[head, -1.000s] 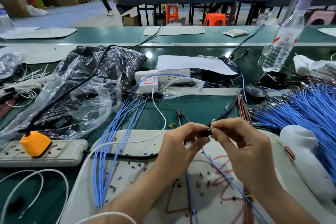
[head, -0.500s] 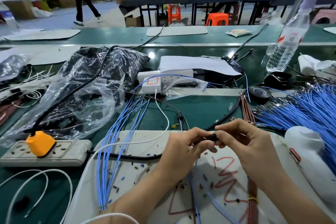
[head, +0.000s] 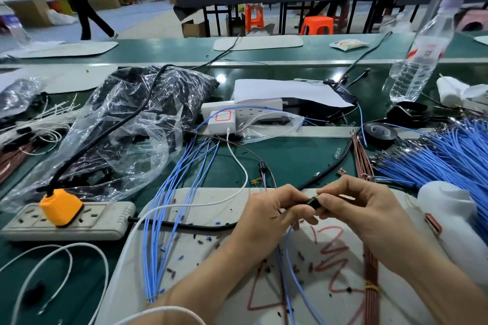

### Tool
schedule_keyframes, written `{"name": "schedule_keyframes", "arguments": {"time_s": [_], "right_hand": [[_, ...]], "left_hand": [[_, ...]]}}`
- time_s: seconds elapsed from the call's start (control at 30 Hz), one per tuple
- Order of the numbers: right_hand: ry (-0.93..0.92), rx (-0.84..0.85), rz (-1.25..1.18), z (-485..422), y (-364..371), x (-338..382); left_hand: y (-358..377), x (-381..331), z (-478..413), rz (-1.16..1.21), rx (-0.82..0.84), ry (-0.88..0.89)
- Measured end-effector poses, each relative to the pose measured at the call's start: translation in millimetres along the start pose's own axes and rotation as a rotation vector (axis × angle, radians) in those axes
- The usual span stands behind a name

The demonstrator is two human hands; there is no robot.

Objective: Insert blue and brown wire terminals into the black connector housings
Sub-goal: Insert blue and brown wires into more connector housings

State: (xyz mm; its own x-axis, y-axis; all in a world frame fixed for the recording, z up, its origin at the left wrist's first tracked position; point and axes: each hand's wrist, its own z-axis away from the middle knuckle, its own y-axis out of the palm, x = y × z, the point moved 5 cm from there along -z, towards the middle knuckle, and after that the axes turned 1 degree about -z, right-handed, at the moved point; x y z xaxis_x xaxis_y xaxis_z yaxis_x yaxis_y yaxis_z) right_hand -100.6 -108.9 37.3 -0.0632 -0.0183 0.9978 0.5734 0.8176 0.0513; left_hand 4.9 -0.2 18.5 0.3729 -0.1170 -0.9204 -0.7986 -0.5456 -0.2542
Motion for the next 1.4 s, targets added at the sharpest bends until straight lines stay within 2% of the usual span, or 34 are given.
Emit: {"name": "schedule_keyframes", "arguments": {"time_s": [0.37,0.57,0.8,1.13,1.4], "right_hand": [[0.152,0.122,-0.203,-6.4,2.9,-13.9],[0.155,0.076,-0.264,-2.7,8.5,-20.6],[0.161,0.091,-0.294,-1.2,6.6,-19.4],[0.447,0.182,-0.351,6.4,5.7,-29.8],[0.377,0.156,-0.381,4.6,12.6,-29.9]], "left_hand": [[2.1,1.7,0.0,0.006,0.056,-0.024],[-0.3,-2.3,-0.2,-0.003,0.022,0.011],[3.7,-4.2,3.5,-0.145,0.050,0.052],[2.2,0.0,4.5,-0.209,0.061,0.068],[-0.6,3.2,1.0,-0.203,0.045,0.061]]}}
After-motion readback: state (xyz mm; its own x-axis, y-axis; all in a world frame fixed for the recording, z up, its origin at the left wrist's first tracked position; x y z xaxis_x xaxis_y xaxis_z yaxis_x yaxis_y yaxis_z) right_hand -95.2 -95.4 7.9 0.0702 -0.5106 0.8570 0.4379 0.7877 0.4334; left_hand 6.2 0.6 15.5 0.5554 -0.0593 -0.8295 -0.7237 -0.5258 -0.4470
